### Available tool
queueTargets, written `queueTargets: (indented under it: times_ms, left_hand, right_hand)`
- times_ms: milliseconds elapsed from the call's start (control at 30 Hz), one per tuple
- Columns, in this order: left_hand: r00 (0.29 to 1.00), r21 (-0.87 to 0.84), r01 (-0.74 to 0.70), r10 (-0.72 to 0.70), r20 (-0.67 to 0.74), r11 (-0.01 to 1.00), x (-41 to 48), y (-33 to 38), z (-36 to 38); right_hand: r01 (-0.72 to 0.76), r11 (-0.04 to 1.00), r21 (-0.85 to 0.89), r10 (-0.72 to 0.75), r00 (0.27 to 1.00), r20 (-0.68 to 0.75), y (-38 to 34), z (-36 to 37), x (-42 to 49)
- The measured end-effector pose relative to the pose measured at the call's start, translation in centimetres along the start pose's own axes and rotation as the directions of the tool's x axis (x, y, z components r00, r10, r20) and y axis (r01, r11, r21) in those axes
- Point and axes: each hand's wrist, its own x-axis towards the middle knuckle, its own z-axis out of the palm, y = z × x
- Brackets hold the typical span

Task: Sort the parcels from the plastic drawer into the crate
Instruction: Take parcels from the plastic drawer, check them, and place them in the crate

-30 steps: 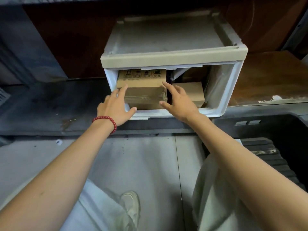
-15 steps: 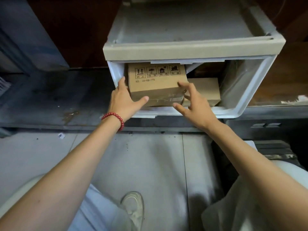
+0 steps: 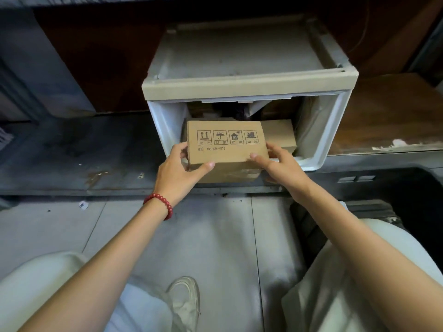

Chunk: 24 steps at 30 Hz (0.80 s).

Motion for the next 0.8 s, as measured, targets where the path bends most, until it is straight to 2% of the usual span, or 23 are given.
queueTargets:
  times_ms: [133,300,400,533,667,800]
  left_hand:
    - [0.999,-0.039,0.038,-0.036,0.041,0.999,-1.5,0.6,-1.9]
    - [0.997,-0.077,0.004,0.002,0.074,0.997,-3.6,1.2,-2.6]
    - [0.998,-0.15,-0.017,0.027,0.065,0.988,-5.1,1.6,-2.2]
    - [0.989,-0.133,-0.124,0.134,0.068,0.983,-6.1,2.4,-2.4]
    - [0.99,-0.151,-0.129,0.137,0.043,0.98,-6.1,2.7,-2.4]
    - [0.999,-0.323,0.052,-0.053,0.004,0.945,-4.8,2.3,-3.3]
  right_hand:
    - [-0.013,0.989,0.145,0.006,0.999,0.049,-0.9,-0.5,-1.3]
    - [-0.068,0.952,0.299,0.059,0.997,0.041,-0.9,-0.8,-2.5]
    - [-0.136,0.939,0.315,0.134,0.991,0.028,-0.8,-1.2,-2.9]
    - [-0.235,0.912,0.335,0.233,0.971,0.047,-1.0,-1.7,-3.3]
    - [-0.155,0.927,0.342,0.154,0.988,0.029,-1.6,-1.8,-4.2]
    - [-0.011,0.96,0.278,-0.003,0.999,0.049,-2.1,-2.1,-4.8]
